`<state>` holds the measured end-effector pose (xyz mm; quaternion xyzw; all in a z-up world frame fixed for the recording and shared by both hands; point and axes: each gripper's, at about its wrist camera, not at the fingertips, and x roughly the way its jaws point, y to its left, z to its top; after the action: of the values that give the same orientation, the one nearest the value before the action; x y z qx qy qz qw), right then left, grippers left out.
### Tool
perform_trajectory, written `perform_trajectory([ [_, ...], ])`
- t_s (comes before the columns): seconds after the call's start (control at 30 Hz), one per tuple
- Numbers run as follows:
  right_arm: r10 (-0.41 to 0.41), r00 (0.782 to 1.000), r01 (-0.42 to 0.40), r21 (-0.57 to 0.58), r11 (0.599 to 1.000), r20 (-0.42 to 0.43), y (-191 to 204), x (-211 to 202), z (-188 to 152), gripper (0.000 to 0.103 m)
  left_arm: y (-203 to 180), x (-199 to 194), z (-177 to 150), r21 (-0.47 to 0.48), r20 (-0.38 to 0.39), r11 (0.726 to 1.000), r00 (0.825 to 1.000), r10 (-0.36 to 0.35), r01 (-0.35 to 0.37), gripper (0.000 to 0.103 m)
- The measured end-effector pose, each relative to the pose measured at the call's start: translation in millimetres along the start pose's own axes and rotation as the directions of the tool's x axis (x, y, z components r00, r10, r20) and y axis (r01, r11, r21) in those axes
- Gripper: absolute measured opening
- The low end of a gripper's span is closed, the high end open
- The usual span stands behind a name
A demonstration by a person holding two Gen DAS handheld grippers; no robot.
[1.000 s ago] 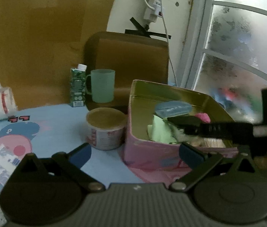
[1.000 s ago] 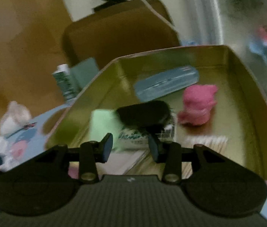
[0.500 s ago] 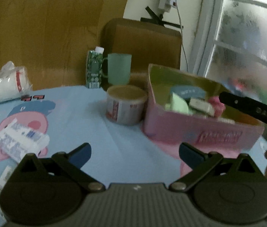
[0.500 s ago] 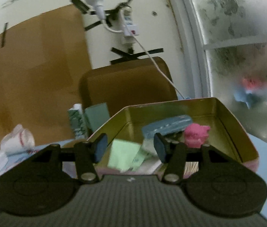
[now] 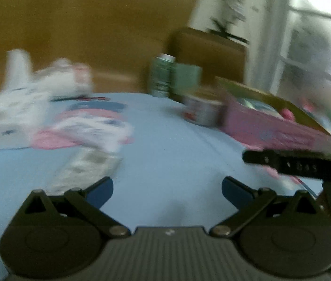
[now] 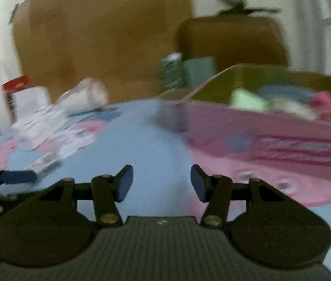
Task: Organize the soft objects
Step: 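Withdraw the open right gripper from the tin box toward the table, then move the left gripper to the clear barcode-labelled pack and grasp it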
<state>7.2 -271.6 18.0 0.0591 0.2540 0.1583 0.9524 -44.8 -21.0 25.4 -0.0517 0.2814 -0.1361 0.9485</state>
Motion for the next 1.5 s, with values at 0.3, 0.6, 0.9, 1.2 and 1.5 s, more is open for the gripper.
perform_trajectory([
  [0.3, 0.295, 0.943, -0.301, -0.017, 0.953, -0.151, 88.4, 67.2, 22.1, 0.056, 94.0, -23.8, -6.2, -0.376, 0.021, 0.927, 1.0, 0.007, 0.001, 0.088],
  [0.6, 0.362, 0.906, -0.36, 0.053, 0.932, -0.218, 122.8, 106.3, 28.1, 0.054, 86.1, -22.4, -14.3, -0.299, 0.069, 0.954, 0.997, 0.044, -0.022, 0.089],
  [0.9, 0.375, 0.909, -0.378, 0.018, 0.926, -0.181, 123.5, 104.7, 17.0, 0.055, 82.3, -24.1, -16.9, -0.285, 0.071, 0.958, 0.997, 0.033, -0.011, 0.09],
  [1.2, 0.365, 0.912, -0.38, -0.05, 0.923, -0.188, 133.0, 101.7, 13.1, 0.048, 83.3, -22.7, -16.6, -0.286, 0.07, 0.958, 0.997, 0.022, -0.001, 0.09],
  [1.5, 0.363, 0.914, -0.378, -0.056, 0.924, -0.178, 131.1, 99.7, 11.8, 0.037, 83.8, -22.4, -15.5, -0.289, 0.069, 0.957, 0.998, 0.013, 0.007, 0.088],
])
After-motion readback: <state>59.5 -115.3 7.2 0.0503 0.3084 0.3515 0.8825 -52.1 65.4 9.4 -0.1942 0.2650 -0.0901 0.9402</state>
